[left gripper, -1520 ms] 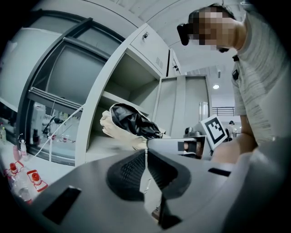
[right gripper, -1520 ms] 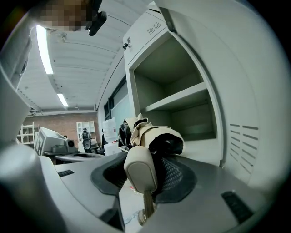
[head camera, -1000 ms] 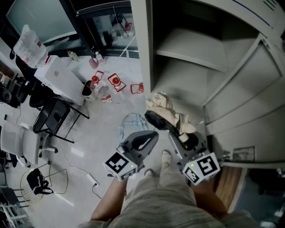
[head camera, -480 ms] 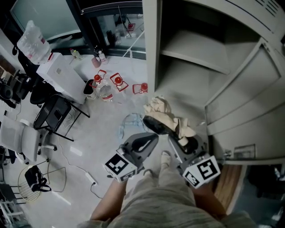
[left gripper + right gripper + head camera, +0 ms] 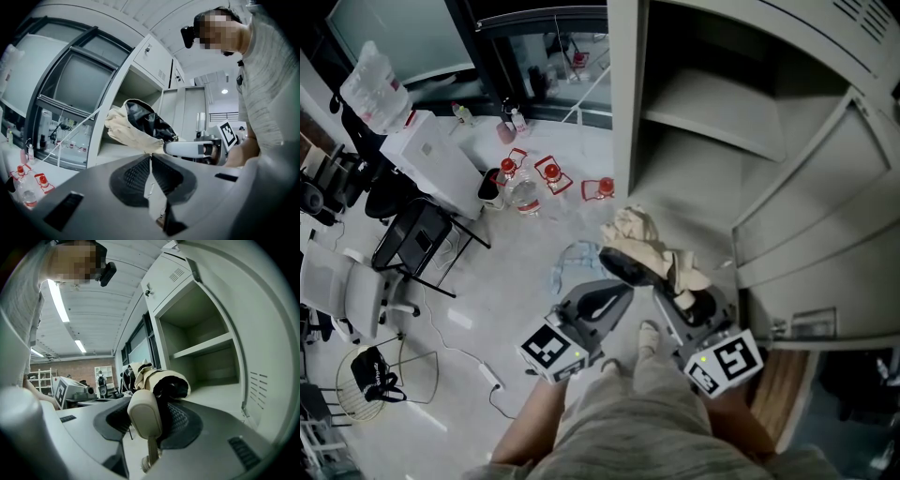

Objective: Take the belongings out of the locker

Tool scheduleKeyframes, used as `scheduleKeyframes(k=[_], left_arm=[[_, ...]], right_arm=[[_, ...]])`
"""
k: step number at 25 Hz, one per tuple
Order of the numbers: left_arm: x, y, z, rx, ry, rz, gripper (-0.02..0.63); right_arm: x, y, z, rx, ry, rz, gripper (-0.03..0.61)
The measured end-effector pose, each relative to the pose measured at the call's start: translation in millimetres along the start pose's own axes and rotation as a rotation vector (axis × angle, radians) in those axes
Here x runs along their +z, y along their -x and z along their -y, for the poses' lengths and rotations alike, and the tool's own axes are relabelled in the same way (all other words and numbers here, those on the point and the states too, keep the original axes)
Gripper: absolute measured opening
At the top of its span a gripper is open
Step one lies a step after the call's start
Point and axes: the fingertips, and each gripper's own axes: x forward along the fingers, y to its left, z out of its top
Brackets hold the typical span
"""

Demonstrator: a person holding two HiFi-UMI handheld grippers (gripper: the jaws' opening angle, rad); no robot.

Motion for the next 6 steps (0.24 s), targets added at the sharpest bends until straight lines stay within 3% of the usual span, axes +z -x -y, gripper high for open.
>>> scheduleKeyframes(k=[6], left_arm=[[-2.3,-1.6,2.6,0.004,0.001,0.002,0.005]], right_arm=[[-1.9,2.1,2.9,0.005,0.002,0.003,0.169]])
